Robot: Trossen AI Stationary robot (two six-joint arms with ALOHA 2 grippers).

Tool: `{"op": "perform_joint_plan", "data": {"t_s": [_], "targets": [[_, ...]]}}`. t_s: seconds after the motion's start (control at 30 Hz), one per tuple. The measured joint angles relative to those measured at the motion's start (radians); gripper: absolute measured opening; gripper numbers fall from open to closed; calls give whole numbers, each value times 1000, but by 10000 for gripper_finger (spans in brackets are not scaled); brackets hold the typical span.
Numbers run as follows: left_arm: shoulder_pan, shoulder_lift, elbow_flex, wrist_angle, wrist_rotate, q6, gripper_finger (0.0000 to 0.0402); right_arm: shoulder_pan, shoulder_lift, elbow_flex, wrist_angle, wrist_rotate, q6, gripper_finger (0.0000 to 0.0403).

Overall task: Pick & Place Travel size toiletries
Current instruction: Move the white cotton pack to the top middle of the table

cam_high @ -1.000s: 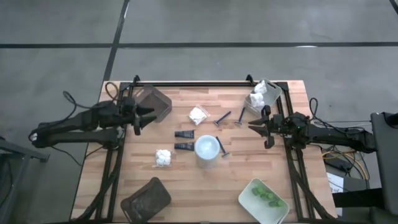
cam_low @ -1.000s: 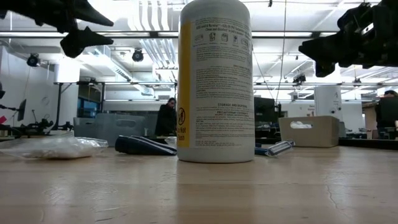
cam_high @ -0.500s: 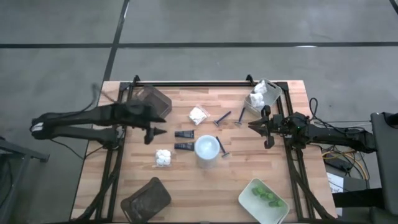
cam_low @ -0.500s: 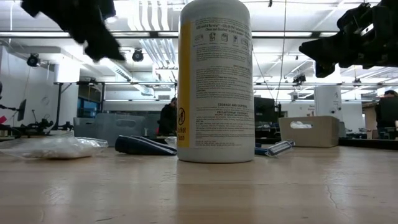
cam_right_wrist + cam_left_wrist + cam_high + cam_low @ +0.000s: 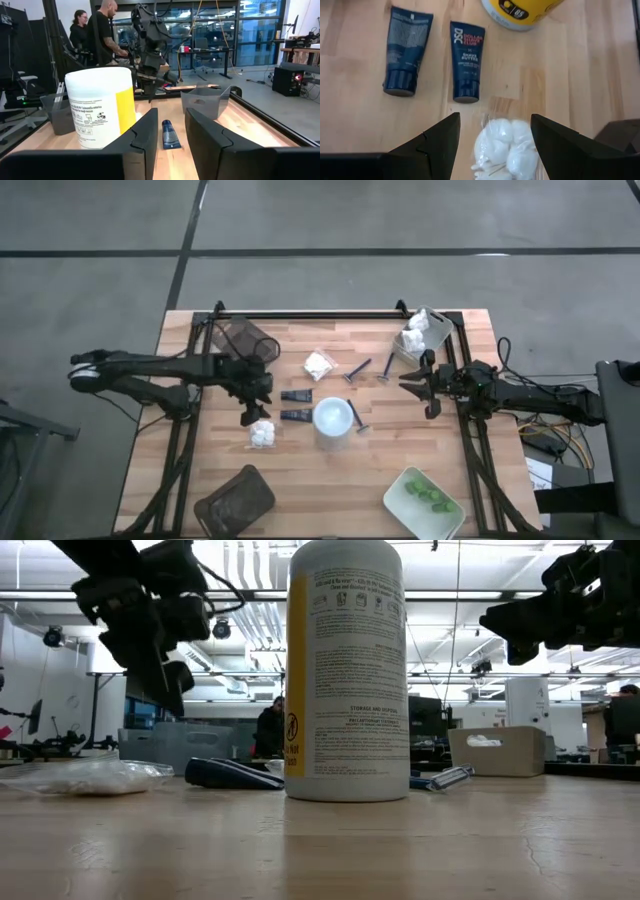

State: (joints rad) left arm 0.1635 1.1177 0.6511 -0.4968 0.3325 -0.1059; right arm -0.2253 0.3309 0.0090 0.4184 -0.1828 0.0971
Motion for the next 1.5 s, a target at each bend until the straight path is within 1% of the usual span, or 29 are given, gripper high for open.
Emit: {"op": "perform_joint_plan", "data": {"t_s": [0.27,0.57,0.8,0.9,1.03,1.33,1.5], "targets": [[-6,88,3,3,0,9,248,0,0,0,0,0,0,117],[-63,184,4,10,9,126,248,0,-1,0,0,0,0,138],[-79,245,4,9,9,130,247,0,-2,0,1,1,0,153],[-80,257,6,9,9,130,239,0,-2,0,0,1,0,159],[-80,263,6,9,9,130,208,0,-2,0,1,1,0,167],[-80,263,5,9,11,129,102,0,-2,0,1,1,0,181],[-80,263,5,9,11,129,52,0,-2,0,1,1,0,188]]}}
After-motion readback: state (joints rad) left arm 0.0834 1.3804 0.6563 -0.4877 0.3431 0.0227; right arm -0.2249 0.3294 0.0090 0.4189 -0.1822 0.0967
